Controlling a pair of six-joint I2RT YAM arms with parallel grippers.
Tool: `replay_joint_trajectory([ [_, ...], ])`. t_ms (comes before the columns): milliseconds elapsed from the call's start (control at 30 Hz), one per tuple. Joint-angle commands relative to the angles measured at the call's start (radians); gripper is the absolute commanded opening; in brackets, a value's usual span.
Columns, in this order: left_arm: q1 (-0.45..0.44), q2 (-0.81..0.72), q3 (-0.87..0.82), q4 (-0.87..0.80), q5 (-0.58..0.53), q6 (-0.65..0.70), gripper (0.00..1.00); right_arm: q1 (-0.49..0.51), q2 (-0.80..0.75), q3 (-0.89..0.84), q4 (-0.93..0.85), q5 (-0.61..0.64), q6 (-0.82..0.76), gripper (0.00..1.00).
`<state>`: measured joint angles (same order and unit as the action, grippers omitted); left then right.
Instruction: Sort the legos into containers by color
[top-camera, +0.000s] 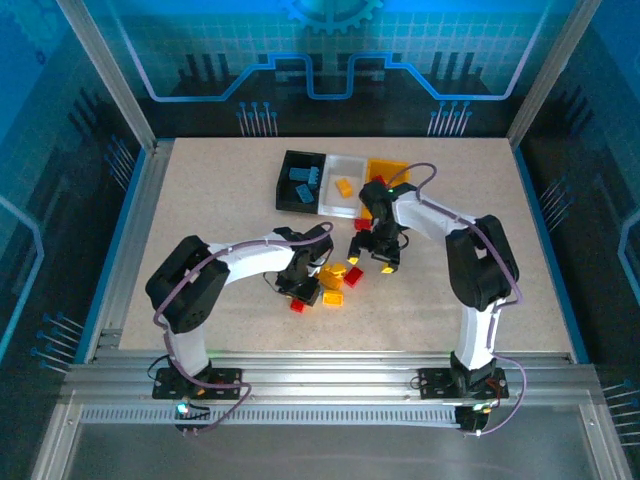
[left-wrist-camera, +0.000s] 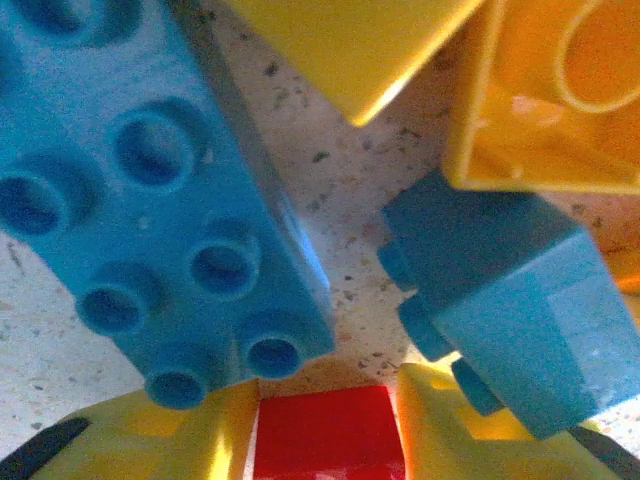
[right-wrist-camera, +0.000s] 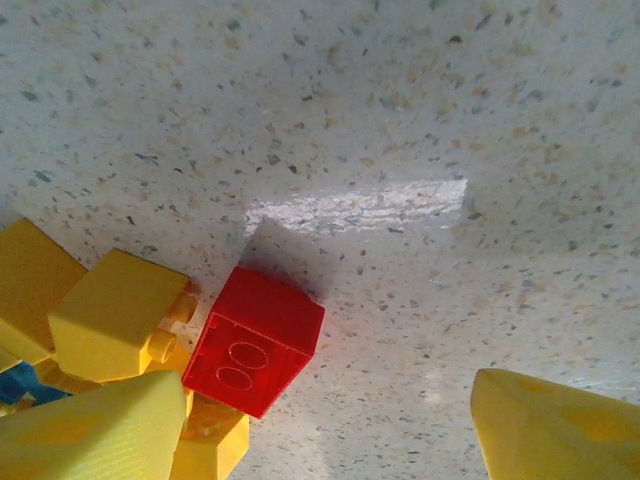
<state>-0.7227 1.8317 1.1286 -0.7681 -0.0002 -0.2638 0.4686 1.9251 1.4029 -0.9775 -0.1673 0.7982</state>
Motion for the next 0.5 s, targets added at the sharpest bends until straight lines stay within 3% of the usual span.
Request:
replay_joint_trajectory([
  [0, -0.012, 0.031, -0.054, 0.043, 0.059, -0.005, 0.36, 0.013, 0.024, 0.044, -0.032, -0.019, 0.082, 0.77],
  [467, 0.033, -0.153, -0.076, -0.033, 0.054, -0.041, 0.32, 0.059, 0.174, 0.189, -0.119, -0.019, 0.137, 0.77],
])
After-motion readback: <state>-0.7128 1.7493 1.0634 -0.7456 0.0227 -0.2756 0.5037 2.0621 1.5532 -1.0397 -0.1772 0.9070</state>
